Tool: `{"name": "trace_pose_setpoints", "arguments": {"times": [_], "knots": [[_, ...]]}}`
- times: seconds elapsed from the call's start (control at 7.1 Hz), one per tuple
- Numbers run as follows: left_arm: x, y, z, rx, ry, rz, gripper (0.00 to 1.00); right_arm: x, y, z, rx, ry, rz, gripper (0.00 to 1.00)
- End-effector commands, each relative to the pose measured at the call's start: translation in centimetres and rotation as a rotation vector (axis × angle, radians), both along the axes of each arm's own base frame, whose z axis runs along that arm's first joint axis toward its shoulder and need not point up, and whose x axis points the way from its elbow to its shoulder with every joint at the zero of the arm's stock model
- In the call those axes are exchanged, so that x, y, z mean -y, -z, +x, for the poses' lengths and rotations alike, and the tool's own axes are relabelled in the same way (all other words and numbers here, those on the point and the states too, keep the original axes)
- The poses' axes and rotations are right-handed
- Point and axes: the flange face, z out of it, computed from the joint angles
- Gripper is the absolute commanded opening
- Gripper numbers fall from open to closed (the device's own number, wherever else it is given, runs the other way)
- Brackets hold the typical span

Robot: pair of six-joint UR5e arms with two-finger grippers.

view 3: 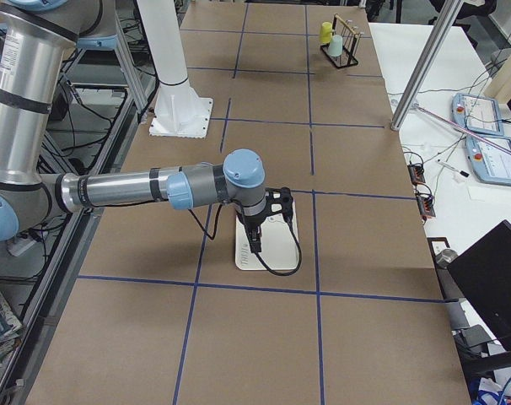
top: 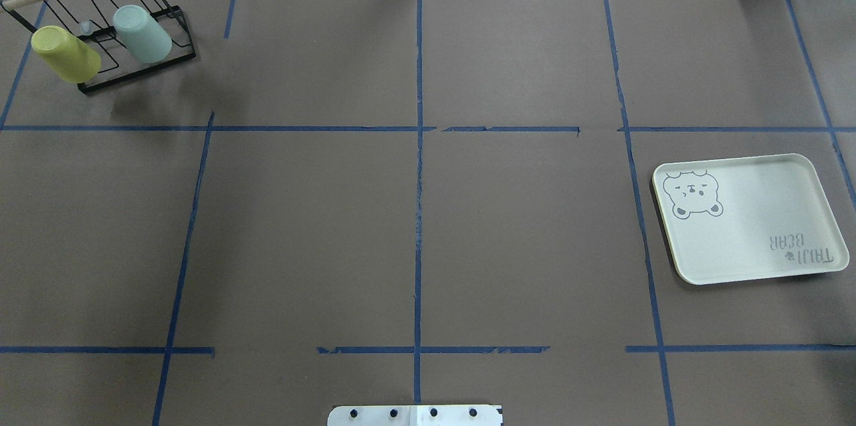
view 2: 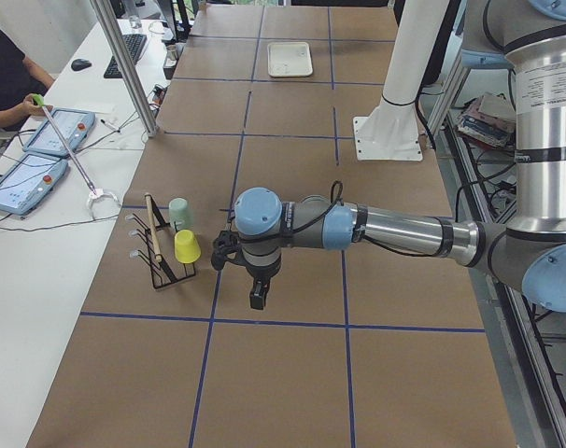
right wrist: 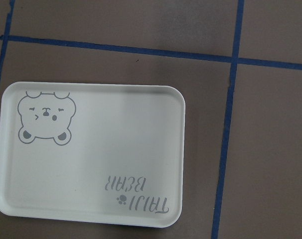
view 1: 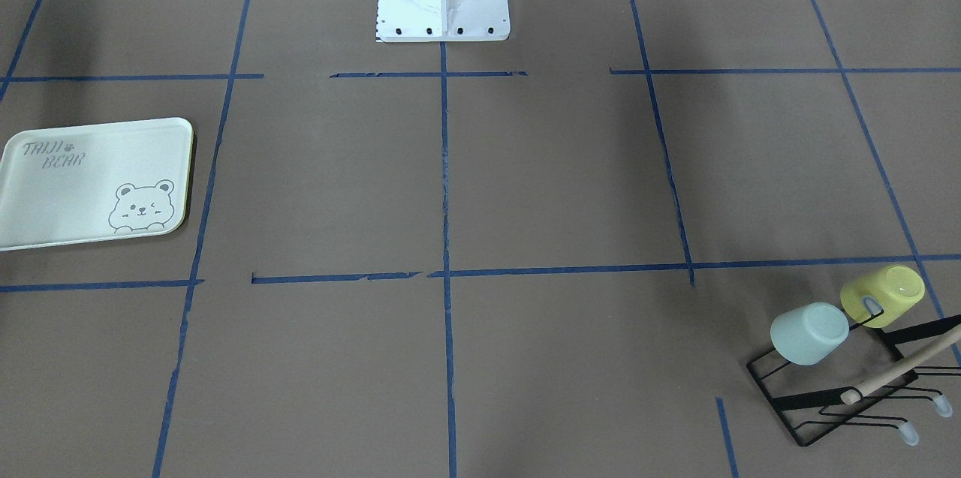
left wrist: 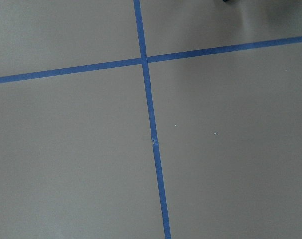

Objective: Left arm grabs green cup and hands to right arm on tray

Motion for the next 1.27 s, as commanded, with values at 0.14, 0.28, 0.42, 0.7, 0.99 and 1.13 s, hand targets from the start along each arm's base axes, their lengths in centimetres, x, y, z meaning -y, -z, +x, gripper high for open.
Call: {"name": "trace_pose_setpoints", "arguments": {"times": [0.14,0.28,0.42,0.7,0.99,1.13], "knots": [[3.5,6.1,1.0,-0.018,0.100,0.038,1.00,0.0,0.0,-0.1,0.007,0.002,-0.002,1.00],[7.3,10.7,4.4,-0.033,0.121,0.030,1.00,0.0,0.0,-0.1,0.006,0.002,-0.004,1.00],[9.6,12.9,9.0,-0.047,0.112,-0.032,1.00,0.0,0.0,-0.2,0.005,0.005,-0.004,1.00],[15.4,17.9,16.6,-0.042,0.199,-0.154,1.00,0.0,0.0,-0.2,0.006,0.005,-0.004,1.00],[20.8,20.3,22.3,0.004,0.267,-0.227,1.00,0.0,0.0,-0.4,0.006,0.008,-0.005,1.00],[22.4,20.7,24.7,0.054,0.320,-0.227,1.00,-0.1,-0.1,-0.4,0.006,0.008,-0.007,1.00]]}}
